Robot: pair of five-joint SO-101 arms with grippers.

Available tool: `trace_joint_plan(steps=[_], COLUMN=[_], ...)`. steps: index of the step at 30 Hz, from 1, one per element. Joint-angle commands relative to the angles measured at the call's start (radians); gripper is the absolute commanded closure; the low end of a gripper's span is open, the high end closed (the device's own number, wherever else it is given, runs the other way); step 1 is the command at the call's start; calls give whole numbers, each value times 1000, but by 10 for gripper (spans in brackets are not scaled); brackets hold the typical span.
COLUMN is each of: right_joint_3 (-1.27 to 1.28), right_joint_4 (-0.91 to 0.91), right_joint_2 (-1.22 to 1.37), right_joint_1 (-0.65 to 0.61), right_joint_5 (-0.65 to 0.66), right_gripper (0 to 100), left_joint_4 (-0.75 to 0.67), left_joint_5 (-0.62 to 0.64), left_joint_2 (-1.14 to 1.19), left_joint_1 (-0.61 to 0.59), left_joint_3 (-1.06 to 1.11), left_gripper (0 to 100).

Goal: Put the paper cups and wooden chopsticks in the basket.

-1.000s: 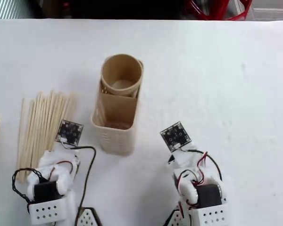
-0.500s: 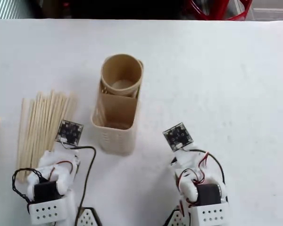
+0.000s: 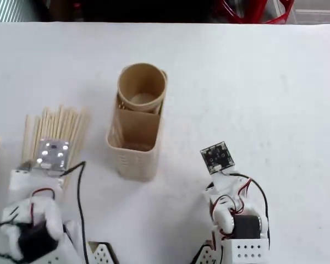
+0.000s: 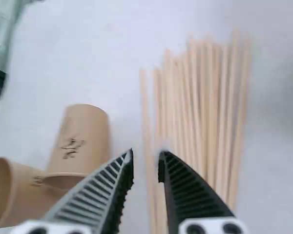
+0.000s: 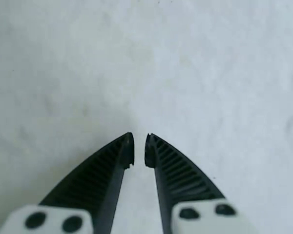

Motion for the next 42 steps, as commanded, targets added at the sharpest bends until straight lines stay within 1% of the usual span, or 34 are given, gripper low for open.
trace_joint_plan(steps=[1,4,7,10,13,17,19,23,28,34,37,42], right_joint_3=[9,9,9,9,9,9,9,9,9,9,9,9], right_joint_4=[5,5,5,5,5,1,1,5,5,5,5,5], right_joint_2=[-7,-7,-7,-7,-7,-7,-7,-7,-7,-7,-7,-7], right_joint_1=[13,13,13,13,13,15,15,13,12,12,12,10], right_joint_5=[6,6,6,6,6,6,6,6,6,6,6,6], right_gripper=[946,946,946,946,946,946,946,946,946,946,946,946], left_joint_4=[41,-3,-64,-35,2,17,48,138,215,210,166,140], left_joint_5=[11,5,-28,-25,-23,8,6,5,11,12,49,52], left_joint_2=[5,120,395,723,1018,1349,1498,1744,1946,2049,2078,2144], left_joint_1=[-79,-199,-321,-389,-463,-590,-624,-628,-584,-542,-541,-549], left_joint_3=[-308,-433,-542,-703,-910,-1201,-1321,-1510,-1642,-1685,-1676,-1685], left_gripper=[882,832,841,841,838,838,838,838,838,838,841,842])
